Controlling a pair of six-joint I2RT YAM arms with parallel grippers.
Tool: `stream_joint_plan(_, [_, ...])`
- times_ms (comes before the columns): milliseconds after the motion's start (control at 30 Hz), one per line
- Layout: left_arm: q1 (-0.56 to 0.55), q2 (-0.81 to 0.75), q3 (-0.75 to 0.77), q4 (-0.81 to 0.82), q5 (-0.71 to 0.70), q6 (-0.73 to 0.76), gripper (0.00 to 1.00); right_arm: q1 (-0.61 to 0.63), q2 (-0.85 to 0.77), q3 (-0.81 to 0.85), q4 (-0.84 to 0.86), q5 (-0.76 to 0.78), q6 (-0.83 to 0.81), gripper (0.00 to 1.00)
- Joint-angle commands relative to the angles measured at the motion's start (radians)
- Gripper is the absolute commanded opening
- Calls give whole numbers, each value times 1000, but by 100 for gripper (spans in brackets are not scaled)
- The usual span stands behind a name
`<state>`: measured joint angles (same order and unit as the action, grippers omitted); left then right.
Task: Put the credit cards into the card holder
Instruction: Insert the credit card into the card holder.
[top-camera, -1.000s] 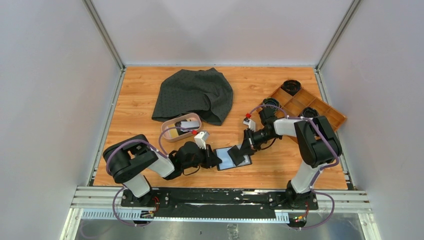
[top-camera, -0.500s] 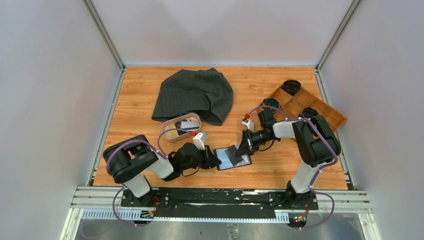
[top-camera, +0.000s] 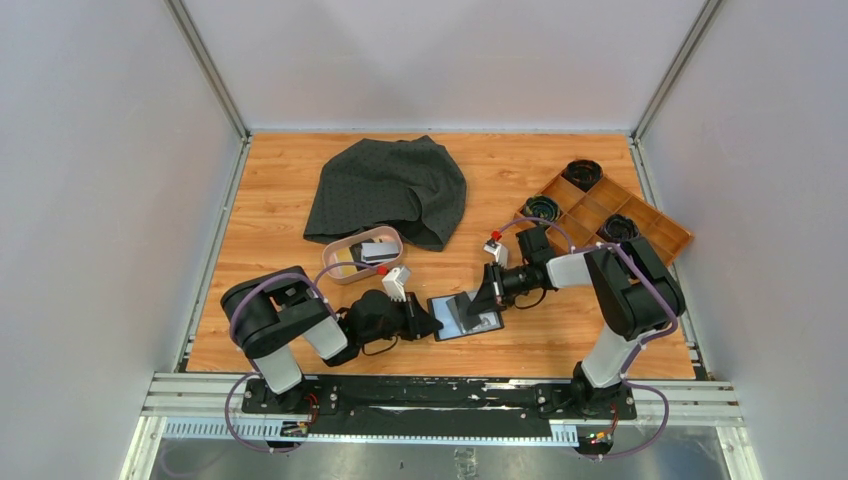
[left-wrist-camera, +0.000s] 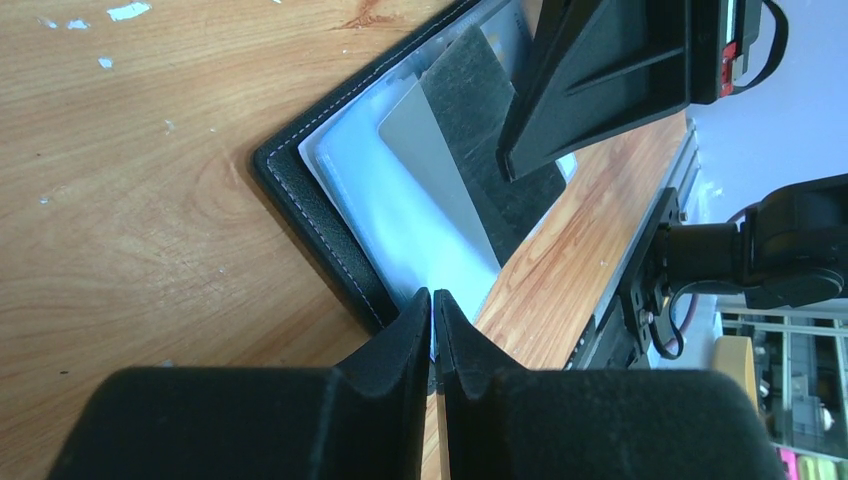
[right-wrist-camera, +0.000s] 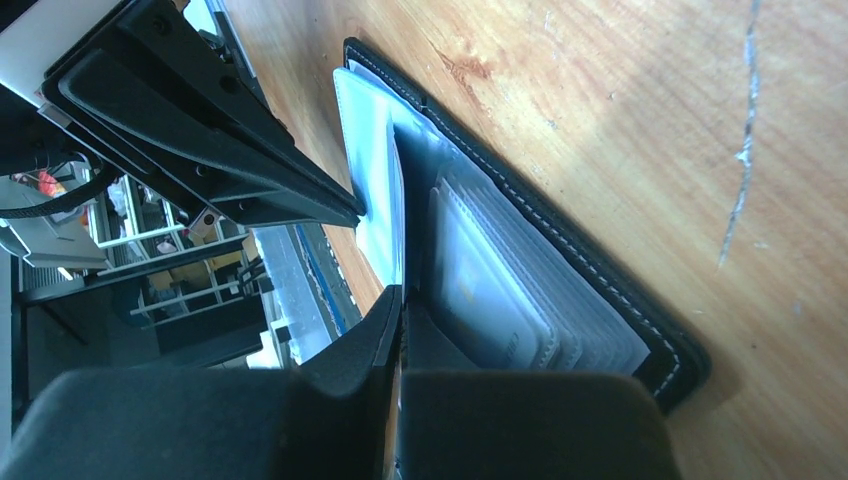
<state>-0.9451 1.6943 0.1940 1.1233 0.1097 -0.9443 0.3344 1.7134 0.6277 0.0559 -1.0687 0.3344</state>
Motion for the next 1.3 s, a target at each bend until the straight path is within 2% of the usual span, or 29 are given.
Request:
stream_joint_plan(0, [-7,38,-27,43,-9,-11,11,23,-22,-49,90,57,59,0])
stream_joint_plan(200, [-7,37,-29,41,-15,-11,12,37,-41,-88,157,83,122,0])
stream_joint_plan(633, [-7,32,-32,47,-12,-16,17,108,-26,-79,154,91,141,0])
stream_joint_plan(800, [-7,15,-33,37,-14,-14,19,109,-29,-70,130,98,126,5])
stream_joint_plan(933, [-7,7,-34,32,-15,-14,19,108,-35,-67,116,115,130,0])
stream_joint_plan(1267, [-7,39,-31,63,-18,-32,18,103,-78,-120,219,179,221,0])
